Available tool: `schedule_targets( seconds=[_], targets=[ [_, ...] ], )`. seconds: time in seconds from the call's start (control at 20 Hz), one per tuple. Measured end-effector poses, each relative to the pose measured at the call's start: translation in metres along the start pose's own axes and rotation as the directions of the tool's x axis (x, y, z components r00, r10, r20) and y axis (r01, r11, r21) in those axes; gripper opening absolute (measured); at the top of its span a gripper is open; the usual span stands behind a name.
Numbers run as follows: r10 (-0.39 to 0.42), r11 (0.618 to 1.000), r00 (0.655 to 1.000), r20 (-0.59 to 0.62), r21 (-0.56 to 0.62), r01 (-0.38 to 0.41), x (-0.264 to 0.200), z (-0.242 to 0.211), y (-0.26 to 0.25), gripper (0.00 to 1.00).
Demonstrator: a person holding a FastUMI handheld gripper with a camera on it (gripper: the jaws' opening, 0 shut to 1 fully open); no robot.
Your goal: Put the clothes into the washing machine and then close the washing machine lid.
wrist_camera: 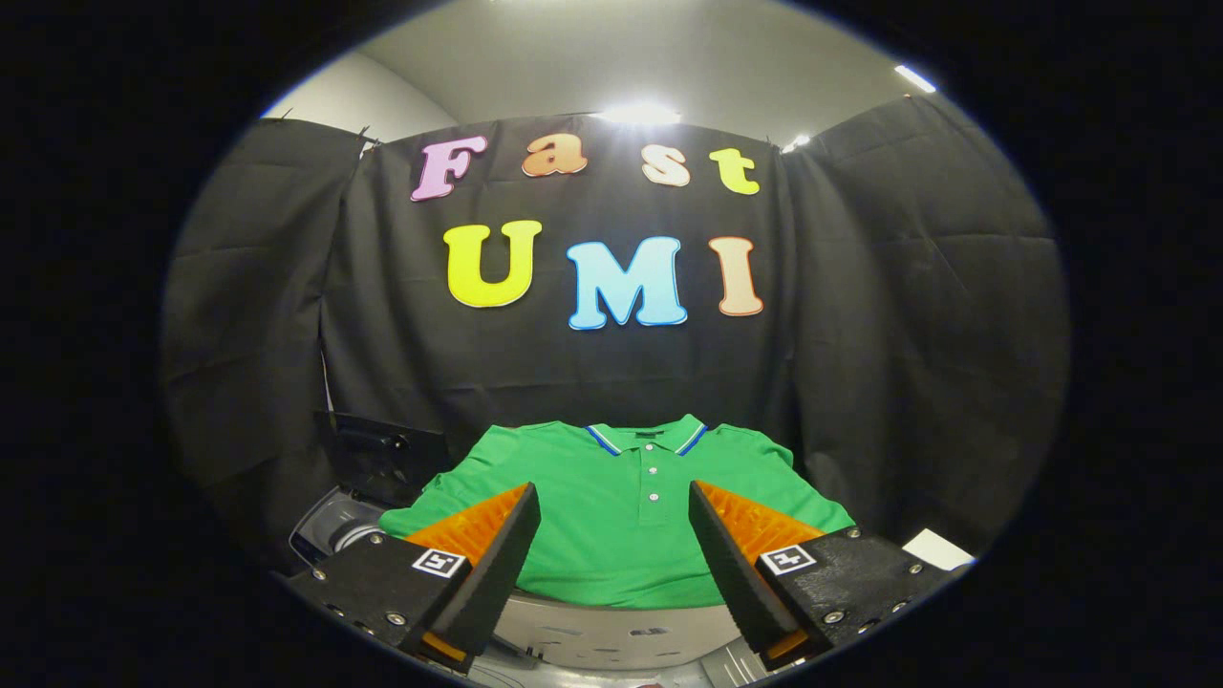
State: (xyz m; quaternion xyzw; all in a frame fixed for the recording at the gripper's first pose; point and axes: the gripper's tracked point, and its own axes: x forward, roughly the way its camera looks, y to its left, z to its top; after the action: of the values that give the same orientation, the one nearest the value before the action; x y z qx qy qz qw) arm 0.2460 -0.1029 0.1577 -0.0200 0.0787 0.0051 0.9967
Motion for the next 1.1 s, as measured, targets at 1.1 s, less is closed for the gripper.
schedule_targets(
  seconds=[1.1],
  targets=[
    [-0.015,1.0,0.93,-0.366,-0.016,0.01,0.149,-0.019,-0.024,0.96]
  ],
)
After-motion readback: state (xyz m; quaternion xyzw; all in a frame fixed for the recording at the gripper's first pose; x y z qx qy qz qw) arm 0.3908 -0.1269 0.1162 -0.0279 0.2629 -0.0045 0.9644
